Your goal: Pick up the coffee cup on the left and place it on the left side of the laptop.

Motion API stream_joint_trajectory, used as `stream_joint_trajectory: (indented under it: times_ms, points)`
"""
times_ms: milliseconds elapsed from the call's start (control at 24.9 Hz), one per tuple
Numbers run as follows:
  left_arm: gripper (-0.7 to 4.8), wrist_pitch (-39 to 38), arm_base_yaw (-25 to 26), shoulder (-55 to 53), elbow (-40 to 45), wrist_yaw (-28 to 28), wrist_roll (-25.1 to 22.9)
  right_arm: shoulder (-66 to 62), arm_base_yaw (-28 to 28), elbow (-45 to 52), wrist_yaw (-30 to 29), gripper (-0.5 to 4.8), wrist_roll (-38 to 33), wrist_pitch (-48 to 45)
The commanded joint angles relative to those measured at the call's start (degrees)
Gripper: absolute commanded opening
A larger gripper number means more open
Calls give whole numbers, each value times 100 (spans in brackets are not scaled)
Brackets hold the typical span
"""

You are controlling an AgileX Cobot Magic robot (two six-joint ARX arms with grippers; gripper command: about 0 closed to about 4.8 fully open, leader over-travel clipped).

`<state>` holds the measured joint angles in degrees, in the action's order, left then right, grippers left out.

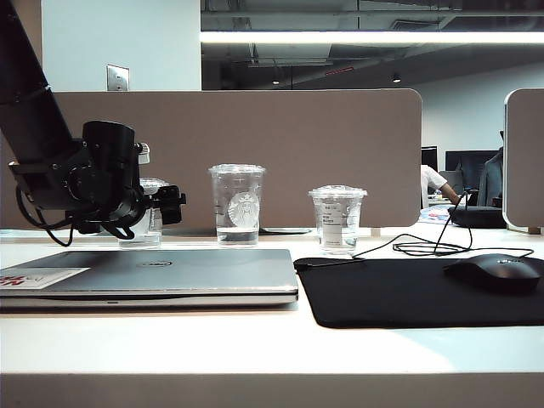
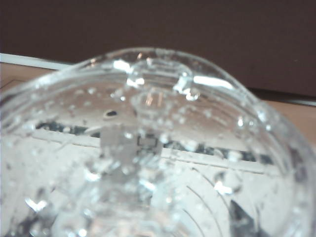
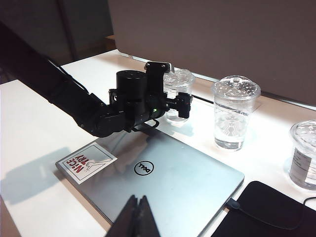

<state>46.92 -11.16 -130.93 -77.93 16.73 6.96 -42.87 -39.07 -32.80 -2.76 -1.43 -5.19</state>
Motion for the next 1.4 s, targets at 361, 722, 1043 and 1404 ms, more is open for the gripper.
stream_joint_trajectory:
  times_ms: [361, 722, 1043, 1404]
  points:
    - [479, 74, 81, -61, -17, 17, -101, 17, -2, -33, -37, -4, 17, -107]
    - [479, -61, 79, -203, -409, 2, -245, 17, 0, -33, -37, -4, 17, -109]
    - [479, -157, 83, -278, -549, 15, -245, 17, 0, -33, -37, -4, 17, -109]
    - [302, -210, 81, -286, -546, 0, -247, 17, 0, -33, -37, -4, 17, -109]
